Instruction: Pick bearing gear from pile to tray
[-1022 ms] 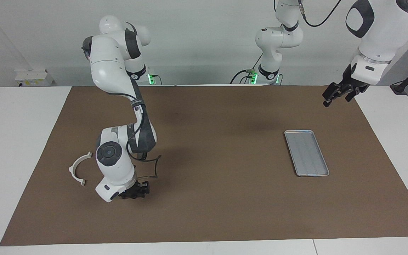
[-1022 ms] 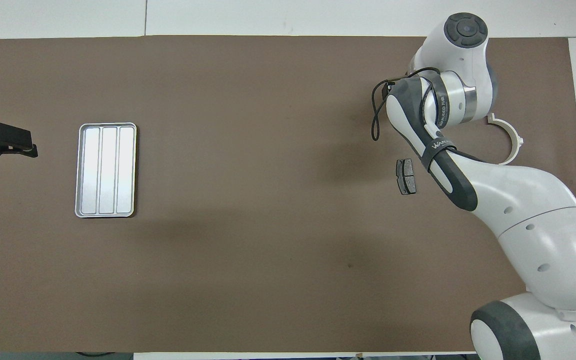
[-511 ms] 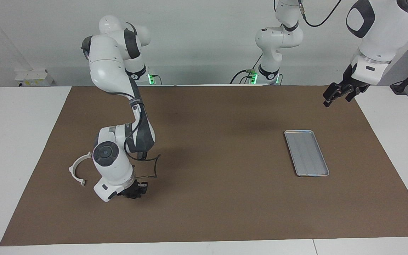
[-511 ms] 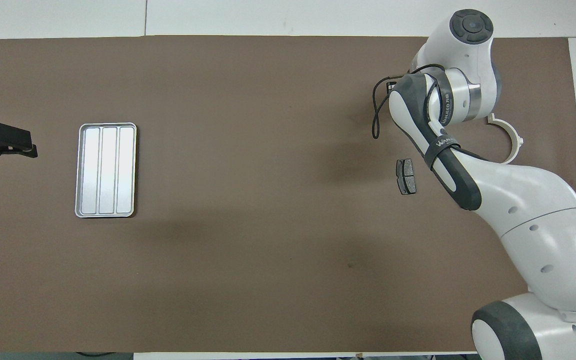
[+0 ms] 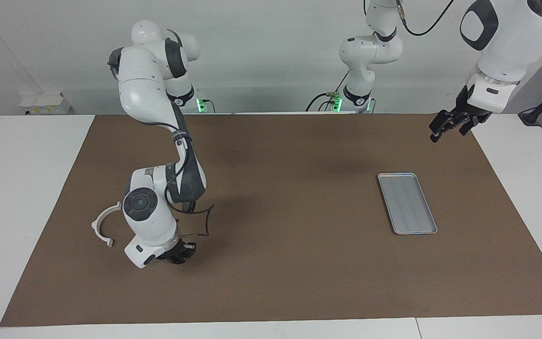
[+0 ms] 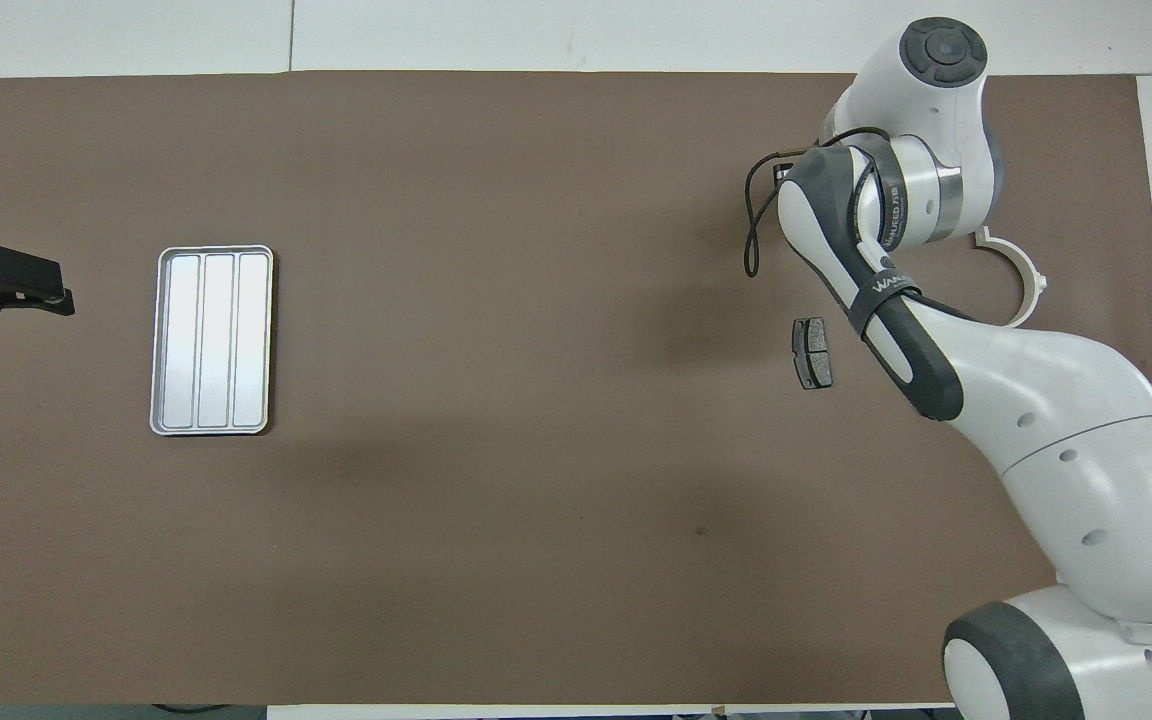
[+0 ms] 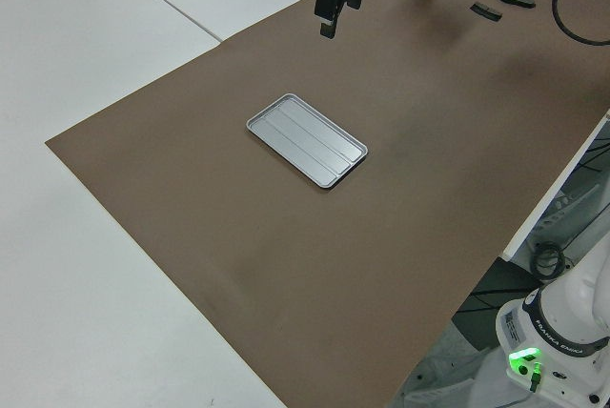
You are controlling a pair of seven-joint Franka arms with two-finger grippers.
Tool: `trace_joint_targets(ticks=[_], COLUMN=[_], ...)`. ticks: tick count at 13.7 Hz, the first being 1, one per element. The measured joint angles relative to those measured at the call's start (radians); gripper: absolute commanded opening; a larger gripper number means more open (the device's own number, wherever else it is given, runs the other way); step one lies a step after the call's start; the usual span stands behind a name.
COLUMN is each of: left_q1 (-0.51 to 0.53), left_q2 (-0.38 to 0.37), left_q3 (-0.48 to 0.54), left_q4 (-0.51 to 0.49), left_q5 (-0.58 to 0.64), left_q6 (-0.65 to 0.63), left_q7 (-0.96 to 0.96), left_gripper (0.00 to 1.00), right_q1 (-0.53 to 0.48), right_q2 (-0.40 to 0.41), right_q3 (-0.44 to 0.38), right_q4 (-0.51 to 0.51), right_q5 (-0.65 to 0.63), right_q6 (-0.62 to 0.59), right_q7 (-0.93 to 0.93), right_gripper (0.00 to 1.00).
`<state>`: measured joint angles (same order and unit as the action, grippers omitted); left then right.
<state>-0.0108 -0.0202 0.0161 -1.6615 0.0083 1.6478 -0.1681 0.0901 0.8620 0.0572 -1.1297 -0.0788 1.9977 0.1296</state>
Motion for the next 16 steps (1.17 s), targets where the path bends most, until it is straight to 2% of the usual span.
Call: trace_joint_targets(ticks=[3, 7, 8, 11, 14, 16], left_q1=[0.001, 0.001, 0.001, 0.001, 0.001, 0.001], left_q2=[0.0, 0.0, 0.0, 0.0, 0.0, 0.0], left_q3=[0.0, -0.001, -0.001, -0.001, -0.001, -0.001], left_q4=[0.0, 0.0, 0.0, 0.0, -0.002, -0.004], left_q5=[0.0, 0.0, 0.0, 0.0, 0.0, 0.0], left_q6=[0.0, 0.0, 0.0, 0.0, 0.0, 0.0], left_q7=[0.0, 0.0, 0.0, 0.0, 0.0, 0.0], left_gripper=[1.0, 1.0, 1.0, 1.0, 1.0, 1.0], right_q1=[0.007, 0.079, 0.11, 0.237, 0.394, 0.472], right_q2=[-0.057, -0.28, -0.328, -0.411, -0.415, -0.407], right_q3=[0.003, 0.014, 0.016, 0.021, 0.024, 0.025], right_q4=[0.03, 0.049, 0.048, 0.041, 0.028, 0.009], right_q5=[-0.001, 0.002, 0.013, 0.084, 0.119, 0.128], right_q6=[-0.136, -0.388, -0.433, -0.492, -0.443, -0.389], right_q7=[0.0, 0.01, 0.06, 0.386, 0.765, 0.919], right_gripper=[0.0, 0.0, 0.0, 0.0, 0.0, 0.0])
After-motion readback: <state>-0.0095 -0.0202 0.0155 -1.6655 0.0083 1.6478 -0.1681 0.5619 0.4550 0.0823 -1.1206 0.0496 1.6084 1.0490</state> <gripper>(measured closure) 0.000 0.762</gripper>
